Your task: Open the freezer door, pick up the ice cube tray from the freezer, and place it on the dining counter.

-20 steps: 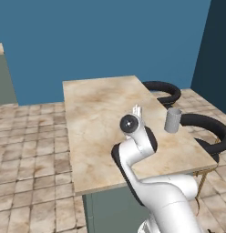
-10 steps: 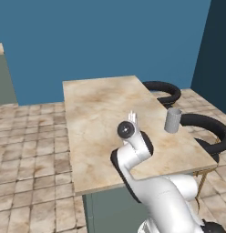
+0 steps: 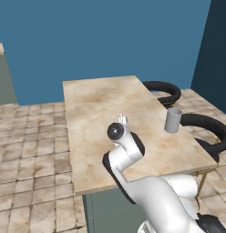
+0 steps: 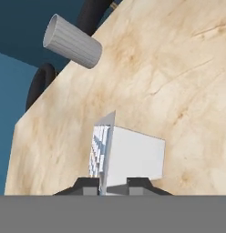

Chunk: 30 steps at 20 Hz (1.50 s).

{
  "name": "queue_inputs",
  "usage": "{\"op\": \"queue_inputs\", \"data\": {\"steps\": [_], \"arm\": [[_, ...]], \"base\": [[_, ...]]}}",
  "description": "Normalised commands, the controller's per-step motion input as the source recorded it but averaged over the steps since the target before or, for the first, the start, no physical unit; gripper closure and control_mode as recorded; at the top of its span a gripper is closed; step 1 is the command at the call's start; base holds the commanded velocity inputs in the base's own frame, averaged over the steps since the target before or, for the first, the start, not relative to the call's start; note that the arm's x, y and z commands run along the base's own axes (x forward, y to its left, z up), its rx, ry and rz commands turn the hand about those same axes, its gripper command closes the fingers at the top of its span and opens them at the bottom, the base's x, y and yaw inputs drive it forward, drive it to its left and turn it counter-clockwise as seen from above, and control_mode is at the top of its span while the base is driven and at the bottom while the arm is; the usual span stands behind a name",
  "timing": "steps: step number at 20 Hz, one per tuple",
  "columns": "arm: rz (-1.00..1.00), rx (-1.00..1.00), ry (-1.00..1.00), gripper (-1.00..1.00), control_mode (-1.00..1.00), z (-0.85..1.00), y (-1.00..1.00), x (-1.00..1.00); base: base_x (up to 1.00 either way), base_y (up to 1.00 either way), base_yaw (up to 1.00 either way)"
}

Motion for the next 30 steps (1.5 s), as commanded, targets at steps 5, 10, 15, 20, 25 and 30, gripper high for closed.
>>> {"op": "queue_inputs", "data": {"steps": [5,10,15,20,25,30], "arm": [[0.00,0.03,0.17,1.00,-1.00,-0.29,0.22,0.00],[0.00,0.05,0.18,1.00,-1.00,-0.25,0.18,0.00],[0.00,0.04,0.12,1.00,-1.00,-0.16,0.07,0.00],[0.00,0.01,0.05,1.00,-1.00,-0.09,0.01,0.00],[0.00,0.00,0.06,1.00,-1.00,-0.23,0.01,0.00],[0.00,0.01,0.05,1.00,-1.00,-0.20,0.00,0.00]], "base": [[0.00,0.00,0.00],[0.00,0.00,0.00],[0.00,0.00,0.00],[0.00,0.00,0.00],[0.00,0.00,0.00],[0.00,0.00,0.00]]}}
